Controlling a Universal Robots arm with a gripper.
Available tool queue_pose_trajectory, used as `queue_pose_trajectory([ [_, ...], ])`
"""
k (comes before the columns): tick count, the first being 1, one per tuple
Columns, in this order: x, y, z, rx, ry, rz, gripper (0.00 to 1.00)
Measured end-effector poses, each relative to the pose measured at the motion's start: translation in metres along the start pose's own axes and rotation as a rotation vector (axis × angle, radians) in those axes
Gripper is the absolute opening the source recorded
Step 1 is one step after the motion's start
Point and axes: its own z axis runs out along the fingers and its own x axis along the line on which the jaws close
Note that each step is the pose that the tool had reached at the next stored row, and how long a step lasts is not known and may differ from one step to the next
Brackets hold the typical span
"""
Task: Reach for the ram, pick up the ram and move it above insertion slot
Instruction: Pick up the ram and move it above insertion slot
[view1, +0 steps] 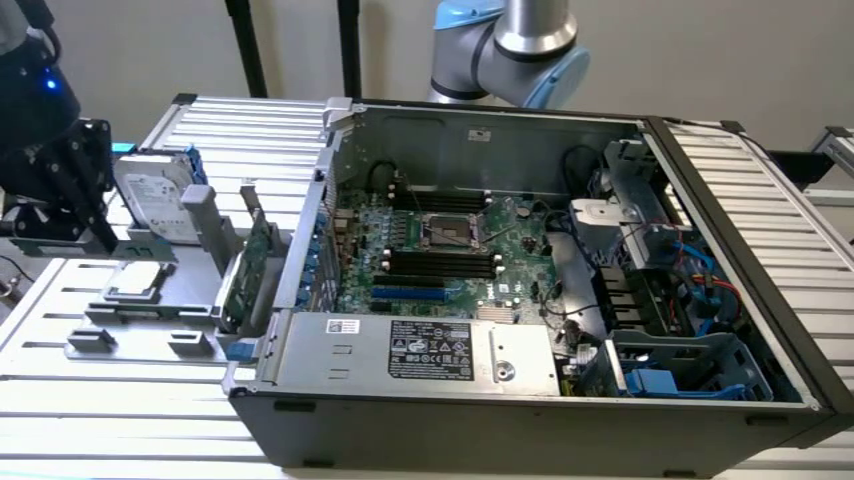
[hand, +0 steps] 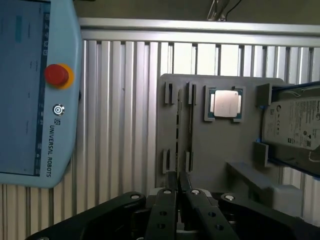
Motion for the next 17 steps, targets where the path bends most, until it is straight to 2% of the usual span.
queue_pose_trajectory([
  [12,0.000,-0.0295,-0.0367,0.0002,-0.0208,-0.008,0.13],
  [14,0.000,-0.0352,-0.0413,0.0002,-0.0266,-0.009,0.13],
  [17,0.000,-0.0456,-0.0472,0.0005,-0.0401,-0.010,0.13],
])
